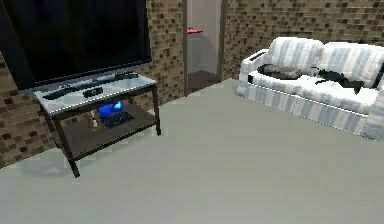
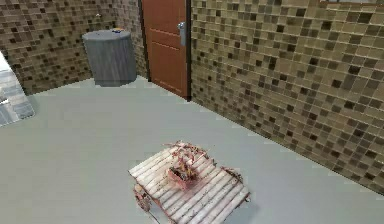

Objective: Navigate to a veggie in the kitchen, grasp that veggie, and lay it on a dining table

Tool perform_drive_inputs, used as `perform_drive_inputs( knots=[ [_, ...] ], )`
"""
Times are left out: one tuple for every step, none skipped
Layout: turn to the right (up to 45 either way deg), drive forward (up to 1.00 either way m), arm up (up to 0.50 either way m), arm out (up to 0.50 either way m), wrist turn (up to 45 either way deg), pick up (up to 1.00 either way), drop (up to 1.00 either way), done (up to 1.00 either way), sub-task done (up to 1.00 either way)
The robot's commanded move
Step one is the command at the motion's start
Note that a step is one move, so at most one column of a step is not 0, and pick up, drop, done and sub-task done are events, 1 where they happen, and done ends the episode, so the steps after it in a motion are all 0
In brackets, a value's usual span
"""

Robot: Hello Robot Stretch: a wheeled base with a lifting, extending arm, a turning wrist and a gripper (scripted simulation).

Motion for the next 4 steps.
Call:
perform_drive_inputs(
  knots=[
    [3.0, 0.0, 0.0, 0.0, 0.0, 0.0, 0.0, 0.0, 0.0],
    [0.0, 1.0, 0.0, 0.0, 0.0, 0.0, 0.0, 0.0, 0.0],
    [0.0, 1.0, 0.0, 0.0, 0.0, 0.0, 0.0, 0.0, 0.0],
    [3.0, 0.0, 0.0, 0.0, 0.0, 0.0, 0.0, 0.0, 0.0]
  ],
)
